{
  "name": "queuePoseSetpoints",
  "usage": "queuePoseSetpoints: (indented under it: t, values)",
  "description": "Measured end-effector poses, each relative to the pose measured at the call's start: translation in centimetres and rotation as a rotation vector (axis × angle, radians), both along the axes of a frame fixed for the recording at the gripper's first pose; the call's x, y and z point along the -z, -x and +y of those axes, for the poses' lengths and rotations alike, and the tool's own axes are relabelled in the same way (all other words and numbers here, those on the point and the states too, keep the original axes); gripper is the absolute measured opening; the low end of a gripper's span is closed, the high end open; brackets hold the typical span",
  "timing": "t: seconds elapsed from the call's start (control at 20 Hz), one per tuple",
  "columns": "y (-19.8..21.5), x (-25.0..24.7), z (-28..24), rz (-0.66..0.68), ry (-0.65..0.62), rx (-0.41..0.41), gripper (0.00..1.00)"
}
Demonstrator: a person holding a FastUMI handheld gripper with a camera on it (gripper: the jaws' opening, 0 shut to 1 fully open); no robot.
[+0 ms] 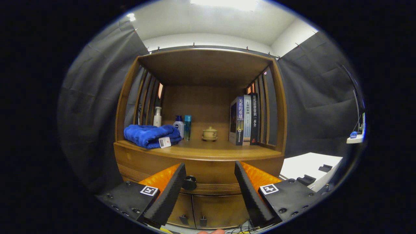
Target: Pull open the drawer, take out the items inside it, and place them on the countertop above the cabinet.
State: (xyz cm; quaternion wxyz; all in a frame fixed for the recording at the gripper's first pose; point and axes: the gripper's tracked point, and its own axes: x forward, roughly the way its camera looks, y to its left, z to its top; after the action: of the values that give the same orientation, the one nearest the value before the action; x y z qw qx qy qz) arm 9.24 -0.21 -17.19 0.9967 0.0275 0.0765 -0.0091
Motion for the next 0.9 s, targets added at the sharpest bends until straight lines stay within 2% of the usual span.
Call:
queuePoseSetpoints:
  t: [0.1,0.2,0.45,0.65,0.85,0.9]
  values:
    - [-0.8,2.4,0.0,0.037,-0.018,0.008,0.98]
    - [-1.7,4.2,1.1,0.069,-0.049,-0.019,0.98]
    - [-2.7,6.2,2.3,0.096,-0.048,-0.057,0.98]
    - [-2.8,6.4,2.4,0.067,-0.067,-0.054,0.90]
    - [-2.7,6.0,3.7,0.064,-0.057,-0.104,0.82]
    - [-2.9,6.1,4.4,0.065,-0.064,-0.133,0.73]
